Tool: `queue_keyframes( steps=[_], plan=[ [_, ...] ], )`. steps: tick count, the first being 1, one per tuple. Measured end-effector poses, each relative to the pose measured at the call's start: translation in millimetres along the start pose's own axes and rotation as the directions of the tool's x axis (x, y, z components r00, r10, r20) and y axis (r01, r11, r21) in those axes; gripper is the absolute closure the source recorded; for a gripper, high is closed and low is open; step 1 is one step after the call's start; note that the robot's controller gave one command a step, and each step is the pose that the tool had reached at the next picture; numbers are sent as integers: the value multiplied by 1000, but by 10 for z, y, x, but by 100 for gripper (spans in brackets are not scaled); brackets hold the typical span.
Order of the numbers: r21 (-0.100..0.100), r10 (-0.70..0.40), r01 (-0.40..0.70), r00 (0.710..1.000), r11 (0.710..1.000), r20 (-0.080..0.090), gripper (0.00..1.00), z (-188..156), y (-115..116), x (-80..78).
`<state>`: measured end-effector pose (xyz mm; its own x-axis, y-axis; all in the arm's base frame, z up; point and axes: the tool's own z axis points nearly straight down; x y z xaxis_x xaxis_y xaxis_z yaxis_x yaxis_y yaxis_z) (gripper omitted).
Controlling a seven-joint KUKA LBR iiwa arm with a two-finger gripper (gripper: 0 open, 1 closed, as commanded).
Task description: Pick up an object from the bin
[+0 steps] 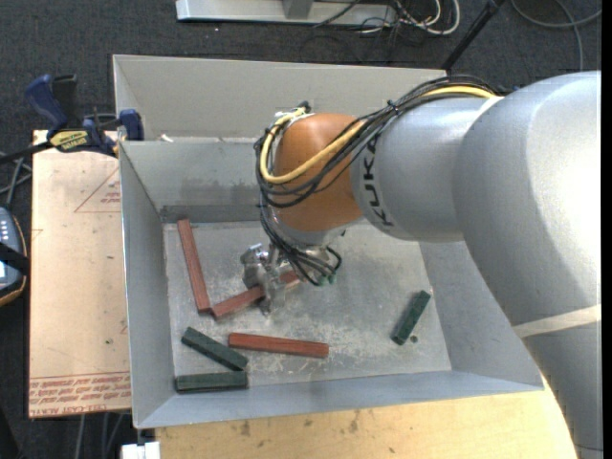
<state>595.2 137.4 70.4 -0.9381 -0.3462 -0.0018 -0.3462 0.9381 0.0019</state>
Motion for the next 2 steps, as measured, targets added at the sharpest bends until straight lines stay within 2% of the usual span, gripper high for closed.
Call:
queue_keyframes(
  steps=[1,2],
  plan=[
    [0,0,0,1000,1000,0,100,0,0,0],
    [1,-41,41,999,999,3,100,-1342,76,-400]
  ],
)
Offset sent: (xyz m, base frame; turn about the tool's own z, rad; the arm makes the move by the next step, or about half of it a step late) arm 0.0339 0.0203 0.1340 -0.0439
